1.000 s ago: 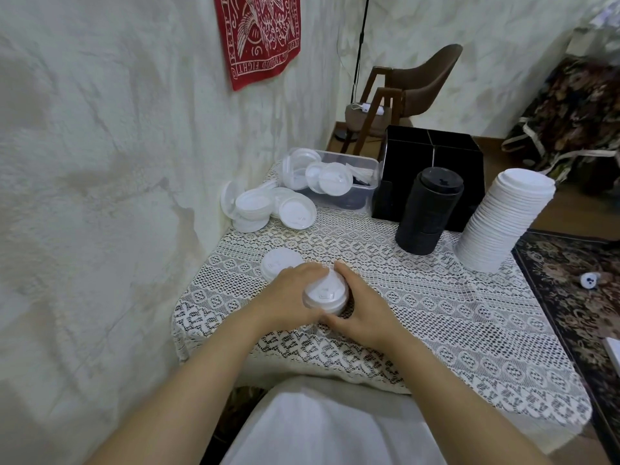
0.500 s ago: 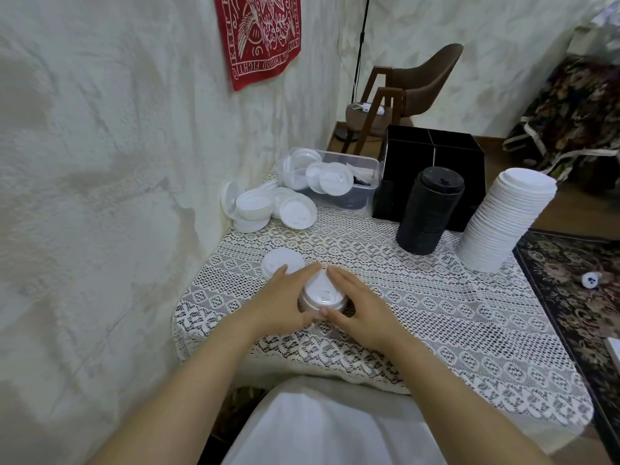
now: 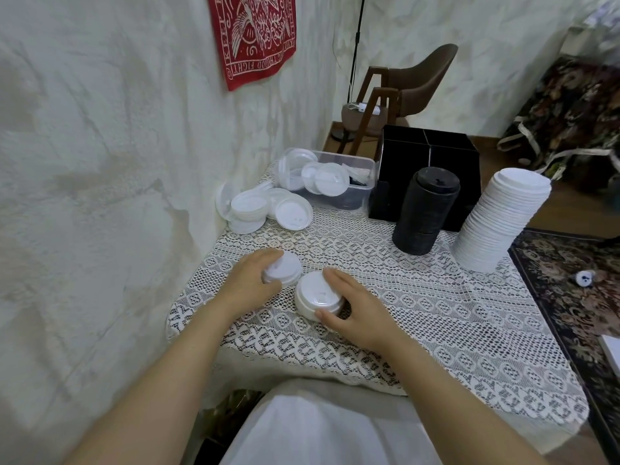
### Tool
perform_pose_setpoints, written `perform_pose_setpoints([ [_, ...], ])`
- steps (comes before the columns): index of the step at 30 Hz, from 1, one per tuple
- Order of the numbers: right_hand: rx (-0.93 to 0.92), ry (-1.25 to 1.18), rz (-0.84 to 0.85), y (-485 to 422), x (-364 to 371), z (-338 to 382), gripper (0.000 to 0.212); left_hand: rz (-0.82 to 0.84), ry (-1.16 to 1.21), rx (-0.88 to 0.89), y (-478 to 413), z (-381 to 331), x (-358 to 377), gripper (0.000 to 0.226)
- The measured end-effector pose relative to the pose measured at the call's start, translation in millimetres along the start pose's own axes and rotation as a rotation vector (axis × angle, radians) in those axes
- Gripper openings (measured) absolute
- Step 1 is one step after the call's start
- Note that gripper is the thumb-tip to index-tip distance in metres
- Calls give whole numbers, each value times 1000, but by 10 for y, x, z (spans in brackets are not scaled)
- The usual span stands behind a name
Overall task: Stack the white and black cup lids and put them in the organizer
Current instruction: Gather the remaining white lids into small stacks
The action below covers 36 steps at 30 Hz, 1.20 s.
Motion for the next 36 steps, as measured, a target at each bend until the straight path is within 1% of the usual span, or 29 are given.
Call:
perform_pose_setpoints([
  [3,-2,6,-4,-5,7,-15,80,-33,-28,-12,-23,-5,17,65],
  [6,1,-3,-10,-8,12,-16,80,-90,-126,-17,-55,-47,9,70],
  [8,0,-6,-13,-7,10,-11,80,-108,-125,-35,-79,-70,4,70],
  [12,-5,-5,-10,-4,8,-8,80,18,-22,-74,-101,-77,68,73],
  [14,-5,-3,-8,-3,6,-8,80,27,18,-82,-88,-72,62,75],
  [17,-3,1,-8,-3,2,-1,80,-26,53,-84,-68,-79,30,80],
  [21,3,1,-11,-7,2,-8,81,-78,12,-77,-40,-88,18,83],
  [24,7,-14,-20,-9,-4,-5,81,-135,-1,-65,9,-118,-13,81],
  [27,9,-34,-20,2,-7,4,81,-234,25,-54,94,-209,-83,77],
  [30,46,-92,-26,8,-24,-1,89,-272,33,1,208,-377,-86,75],
  [33,88,-147,-16,8,-26,-14,100,-229,24,60,330,-528,12,73],
  [36,111,-177,-28,14,-13,-41,104,-174,15,90,424,-617,138,73],
])
Point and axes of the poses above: each hand's wrist, its own y-axis away from the middle knuckle, its own x-axis out of the palm, z = x × y, the point moved 6 cm from there along -y, towards the middle knuckle, and after that the axes turned 4 degrees about -z, right-handed, at the moved point
